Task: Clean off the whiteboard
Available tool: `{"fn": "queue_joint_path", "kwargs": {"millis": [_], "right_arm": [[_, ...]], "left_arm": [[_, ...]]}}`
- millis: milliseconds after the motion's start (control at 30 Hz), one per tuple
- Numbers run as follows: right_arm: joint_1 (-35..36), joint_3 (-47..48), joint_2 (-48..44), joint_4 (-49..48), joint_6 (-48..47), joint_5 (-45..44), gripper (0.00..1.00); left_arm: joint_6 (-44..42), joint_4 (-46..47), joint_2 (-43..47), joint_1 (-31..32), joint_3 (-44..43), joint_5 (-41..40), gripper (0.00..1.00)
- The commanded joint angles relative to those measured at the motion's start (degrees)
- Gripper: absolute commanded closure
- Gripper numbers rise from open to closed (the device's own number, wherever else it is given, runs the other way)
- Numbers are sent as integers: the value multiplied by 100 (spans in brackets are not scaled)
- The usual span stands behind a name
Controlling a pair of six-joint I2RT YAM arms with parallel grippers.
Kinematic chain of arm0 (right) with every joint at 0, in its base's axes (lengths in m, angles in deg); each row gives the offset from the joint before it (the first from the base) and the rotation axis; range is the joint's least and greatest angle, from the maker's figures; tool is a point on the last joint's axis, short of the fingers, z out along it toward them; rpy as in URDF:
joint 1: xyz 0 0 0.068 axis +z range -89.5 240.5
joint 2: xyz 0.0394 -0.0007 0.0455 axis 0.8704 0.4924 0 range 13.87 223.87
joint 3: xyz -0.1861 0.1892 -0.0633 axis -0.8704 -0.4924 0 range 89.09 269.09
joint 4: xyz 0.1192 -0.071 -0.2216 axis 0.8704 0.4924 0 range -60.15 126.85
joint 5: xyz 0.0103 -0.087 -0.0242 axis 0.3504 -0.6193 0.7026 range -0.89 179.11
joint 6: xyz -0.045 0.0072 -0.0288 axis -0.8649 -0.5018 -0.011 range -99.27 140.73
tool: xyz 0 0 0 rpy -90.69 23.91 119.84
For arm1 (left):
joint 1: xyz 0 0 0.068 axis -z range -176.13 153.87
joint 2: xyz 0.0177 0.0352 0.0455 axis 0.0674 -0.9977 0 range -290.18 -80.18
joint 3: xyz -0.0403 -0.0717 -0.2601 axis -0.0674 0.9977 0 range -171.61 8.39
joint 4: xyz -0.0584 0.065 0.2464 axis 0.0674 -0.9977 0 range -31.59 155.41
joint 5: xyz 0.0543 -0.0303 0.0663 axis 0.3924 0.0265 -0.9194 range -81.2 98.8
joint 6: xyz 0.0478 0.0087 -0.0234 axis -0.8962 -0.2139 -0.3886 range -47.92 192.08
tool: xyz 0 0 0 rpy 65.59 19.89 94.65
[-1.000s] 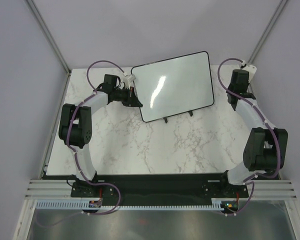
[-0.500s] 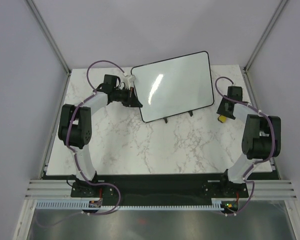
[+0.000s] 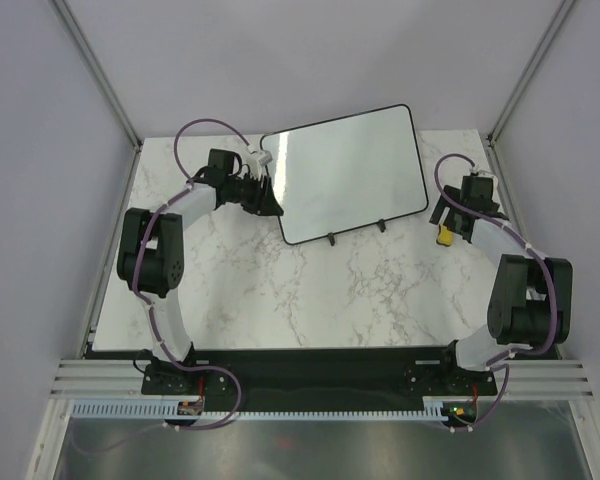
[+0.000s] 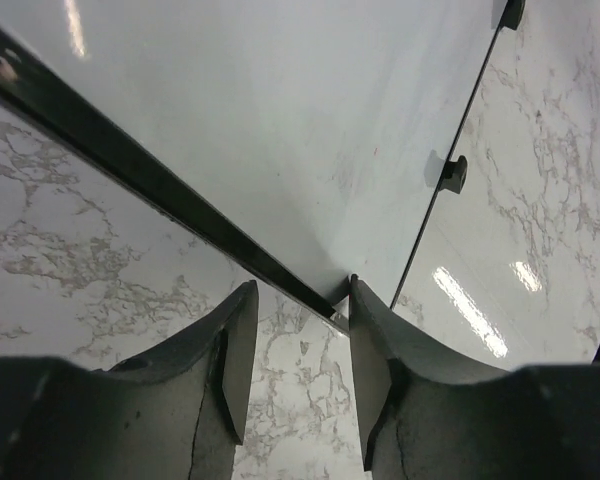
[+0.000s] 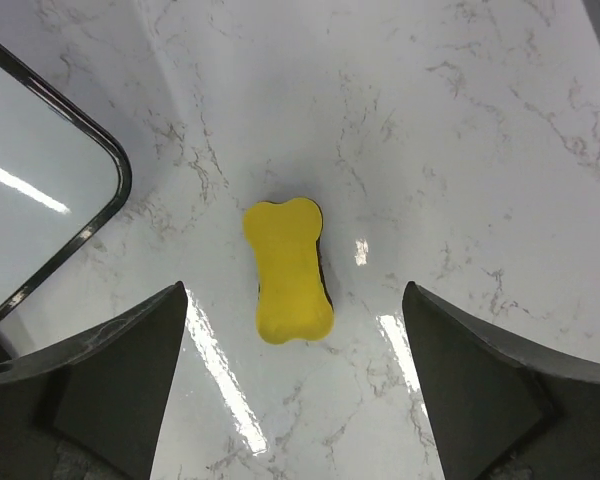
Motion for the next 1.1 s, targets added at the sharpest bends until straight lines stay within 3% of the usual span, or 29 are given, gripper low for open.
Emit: {"fn": "queue_joint_path", "kwargs": {"millis": [0,100,233,333,433,467,633,800,1067], "right_arm": [[-18,-257,-506,-463,-61,-57,3],[-18,-346,-638,-525,-61,-145,3],[-18,-434,-797,-639,-61,-48,4],[-27,-539,-955,-849,-43,222,3],[-18,-916,-1323,-1383,97,338,3],[-18,-1170,-1437,-1508,132,304,4],[-18,-1717,-2106,-2027,115,110,4],[-18,-1726,-2151,-1651,308,-435,4],[-18,-2121,-2580,-1553,502,-479,4]], "left_arm": [[-391,57,-38,-6,-82,-285,52],[-374,83,-47,-6,-82,-286,50],[-365,75,58,-6,-3,-215,40],[-417,83,268,-6,155,-233,28],[-461,92,531,-6,366,-224,5],[-479,101,594,-6,453,-172,4],[-532,92,743,-6,621,-224,1],[-514,-56,1120,-6,832,-215,1],[-470,-321,2132,-453,1814,-1699,1]]}}
